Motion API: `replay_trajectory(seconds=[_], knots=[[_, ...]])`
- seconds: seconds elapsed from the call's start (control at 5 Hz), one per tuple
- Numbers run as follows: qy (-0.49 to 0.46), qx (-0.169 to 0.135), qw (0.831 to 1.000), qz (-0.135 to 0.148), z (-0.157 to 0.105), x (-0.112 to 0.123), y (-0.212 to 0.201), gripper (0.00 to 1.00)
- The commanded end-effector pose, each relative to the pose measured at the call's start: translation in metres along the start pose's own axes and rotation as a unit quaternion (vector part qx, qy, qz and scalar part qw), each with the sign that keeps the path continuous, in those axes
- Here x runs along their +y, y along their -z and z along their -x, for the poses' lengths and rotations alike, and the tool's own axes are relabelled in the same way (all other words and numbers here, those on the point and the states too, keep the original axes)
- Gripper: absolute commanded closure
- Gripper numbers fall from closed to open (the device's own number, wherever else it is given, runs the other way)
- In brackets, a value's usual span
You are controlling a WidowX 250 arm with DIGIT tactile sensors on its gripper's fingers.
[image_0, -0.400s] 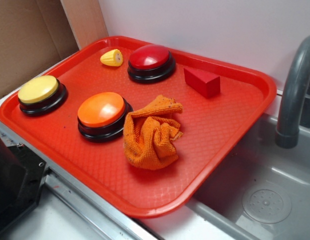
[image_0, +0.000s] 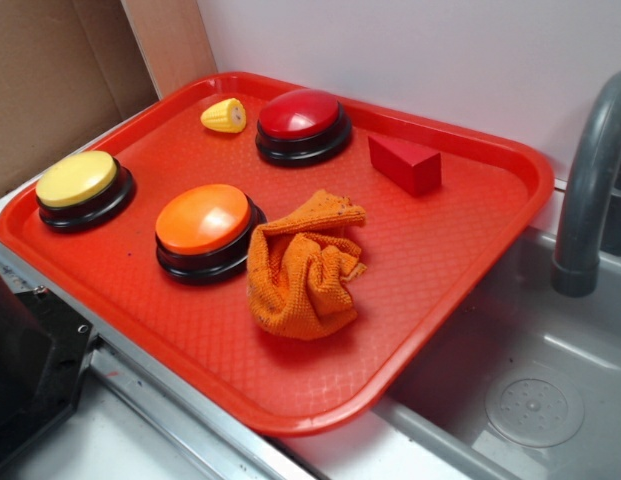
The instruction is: Push the yellow button.
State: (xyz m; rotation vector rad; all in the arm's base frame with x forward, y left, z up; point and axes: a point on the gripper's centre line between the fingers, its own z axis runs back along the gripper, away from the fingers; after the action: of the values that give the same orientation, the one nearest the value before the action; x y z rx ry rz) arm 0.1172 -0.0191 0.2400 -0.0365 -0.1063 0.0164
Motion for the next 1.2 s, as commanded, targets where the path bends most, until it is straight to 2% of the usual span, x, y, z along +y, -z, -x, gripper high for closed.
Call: replay_trajectory(seconds=[0.0,0.2,0.4,0.6,0.8,1.0], knots=[[-0.149,0.046,0.987,-0.021,-0.024,0.100,0.049,0.00],[-0.223,0.038,0.973,-0.049,-0.017,0.121,0.064,0.00],[-0.263,0.047,0.962,-0.065,-0.006,0.141,0.088,0.00],[-0.254,0.050,0.962,-0.082,-0.007,0.157,0.112,0.00],[-0.225,0.032,0.968,-0.111,-0.012,0.164,0.121,0.00],[-0.150,-0.003,0.986,-0.078,-0.011,0.156,0.118,0.00]])
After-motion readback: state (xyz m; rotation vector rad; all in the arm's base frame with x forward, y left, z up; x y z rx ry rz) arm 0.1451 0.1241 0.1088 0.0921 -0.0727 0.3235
